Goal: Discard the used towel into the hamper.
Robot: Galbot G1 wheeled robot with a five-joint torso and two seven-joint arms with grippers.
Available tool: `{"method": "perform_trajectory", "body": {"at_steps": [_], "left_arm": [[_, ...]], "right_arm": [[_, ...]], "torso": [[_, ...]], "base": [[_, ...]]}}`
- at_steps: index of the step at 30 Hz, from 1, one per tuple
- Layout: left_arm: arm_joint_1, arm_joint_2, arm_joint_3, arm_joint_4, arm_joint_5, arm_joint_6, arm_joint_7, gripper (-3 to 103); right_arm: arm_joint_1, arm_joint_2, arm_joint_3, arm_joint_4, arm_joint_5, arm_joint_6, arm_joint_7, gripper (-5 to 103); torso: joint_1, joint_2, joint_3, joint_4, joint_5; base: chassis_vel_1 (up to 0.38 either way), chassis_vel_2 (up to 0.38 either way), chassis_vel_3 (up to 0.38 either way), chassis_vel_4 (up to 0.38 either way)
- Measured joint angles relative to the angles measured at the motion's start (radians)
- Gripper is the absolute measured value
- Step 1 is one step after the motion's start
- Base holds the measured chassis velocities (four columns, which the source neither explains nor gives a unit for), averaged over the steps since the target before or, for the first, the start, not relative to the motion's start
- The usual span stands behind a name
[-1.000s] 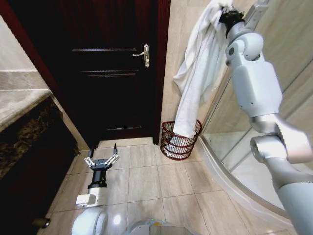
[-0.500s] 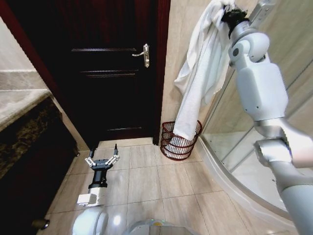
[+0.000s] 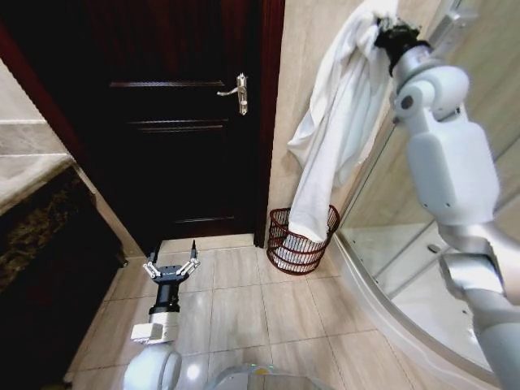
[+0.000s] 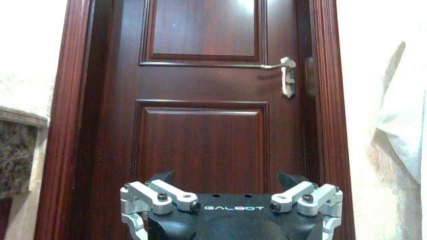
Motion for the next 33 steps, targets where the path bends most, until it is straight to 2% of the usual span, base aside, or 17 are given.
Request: {"method": "perform_trajectory", "body": {"at_steps": [25,33], "left_arm": [[-0.015,0.009,0.033,0.008,0.014,0.027,-0.001,100],[-0.016,0.010,0.042,0.007,0.029,0.038,-0.010,100]], "right_arm": [[-0.083,-0.025,0.007,0.059,0.037,-0.022,0.018,10],[-0.194,-0.031,0.015,0.069,0.034,-0.012,0.020,10]], "torso": [[0.000,-0.001,-0.001,0.0001,-0.0003],[-0.011,-0.028,-0.017,0.0000,-0.0001]], "base": [[-0.026,0.034,0.031,-0.025],[0.000,0.000,0.000,0.000]]}}
